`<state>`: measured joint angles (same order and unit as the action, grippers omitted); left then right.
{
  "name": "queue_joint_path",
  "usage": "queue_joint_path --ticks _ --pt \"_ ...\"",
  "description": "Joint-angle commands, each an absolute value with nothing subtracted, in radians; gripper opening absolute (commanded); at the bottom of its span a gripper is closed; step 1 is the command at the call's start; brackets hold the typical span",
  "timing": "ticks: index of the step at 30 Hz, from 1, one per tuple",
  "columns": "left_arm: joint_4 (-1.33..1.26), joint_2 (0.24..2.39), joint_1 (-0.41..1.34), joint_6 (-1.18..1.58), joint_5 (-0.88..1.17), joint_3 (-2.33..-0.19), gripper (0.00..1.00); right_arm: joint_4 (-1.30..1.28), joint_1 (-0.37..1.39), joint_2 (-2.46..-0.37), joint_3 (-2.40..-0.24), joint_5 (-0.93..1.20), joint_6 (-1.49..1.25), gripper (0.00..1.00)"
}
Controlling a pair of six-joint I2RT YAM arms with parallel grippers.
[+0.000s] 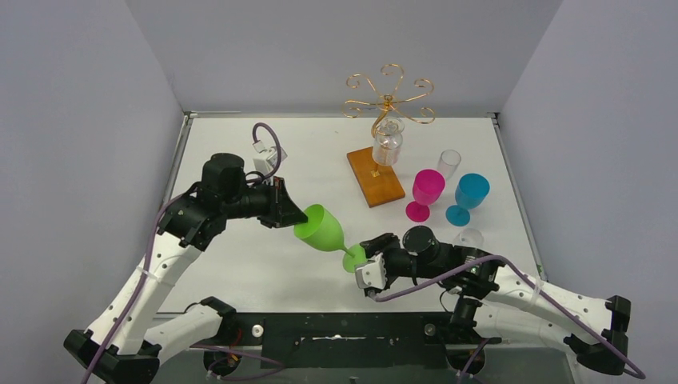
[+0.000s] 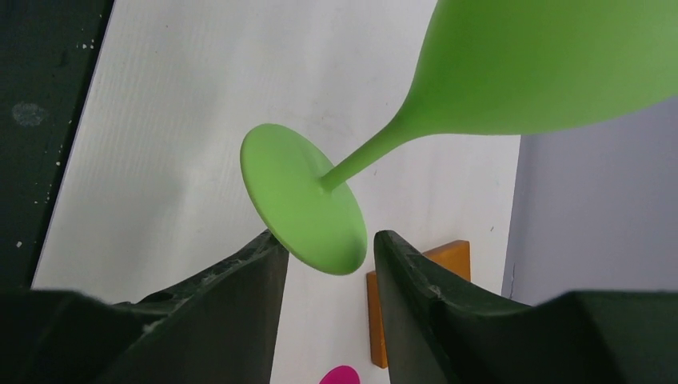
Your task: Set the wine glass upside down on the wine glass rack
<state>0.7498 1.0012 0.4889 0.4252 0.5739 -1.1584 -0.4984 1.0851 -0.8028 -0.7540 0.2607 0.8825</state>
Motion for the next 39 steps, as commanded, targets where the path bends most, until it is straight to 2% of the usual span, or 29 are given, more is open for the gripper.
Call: queue_joint_path --ticks 1,3,7,8,9,13,15,19,24,30,34,39 --pt "0.672 0.987 0.483 0.454 0.623 -1.154 0.00 -0.391 1.143 -0.778 -0.748 0.209 0.877 0.43" --pt "0.662 0.989 0.482 0.466 0.628 -1.141 0.00 -0.374 1.167 -0.777 -0.742 0.209 0.863 0.39" --pt "0.633 0.986 0.479 0.502 0.624 -1.119 0.00 -0.366 1.207 -0.785 -0.744 0.188 0.842 0.08" --pt "0.629 0.984 0.476 0.514 0.616 -1.120 0.00 -0.369 1.211 -0.788 -0.748 0.181 0.833 0.02" --pt "0.629 0.981 0.474 0.520 0.600 -1.120 0.04 -0.370 1.212 -0.790 -0.755 0.179 0.822 0.00" --pt "0.647 0.961 0.470 0.522 0.445 -1.143 0.36 -0.338 1.213 -0.795 -0.769 0.193 0.727 0.00" --pt "0.652 0.945 0.469 0.516 0.375 -1.156 0.46 -0.316 1.215 -0.798 -0.765 0.204 0.681 0.00" --pt "0.612 0.892 0.469 0.524 0.271 -1.142 0.59 -0.274 1.213 -0.809 -0.740 0.239 0.595 0.00" --pt "0.431 0.814 0.470 0.582 0.401 -1.034 0.62 -0.141 1.210 -0.843 -0.751 0.216 0.354 0.00" --pt "0.323 0.770 0.470 0.577 0.560 -0.969 0.62 -0.030 1.203 -0.900 -0.818 -0.003 -0.091 0.00" --pt "0.285 0.789 0.471 0.575 0.688 -0.939 0.61 0.103 1.194 -0.907 -0.782 -0.024 -0.325 0.00" --pt "0.181 0.778 0.471 0.630 0.750 -0.862 0.59 0.249 1.149 -0.926 -0.718 -0.087 -0.585 0.00"
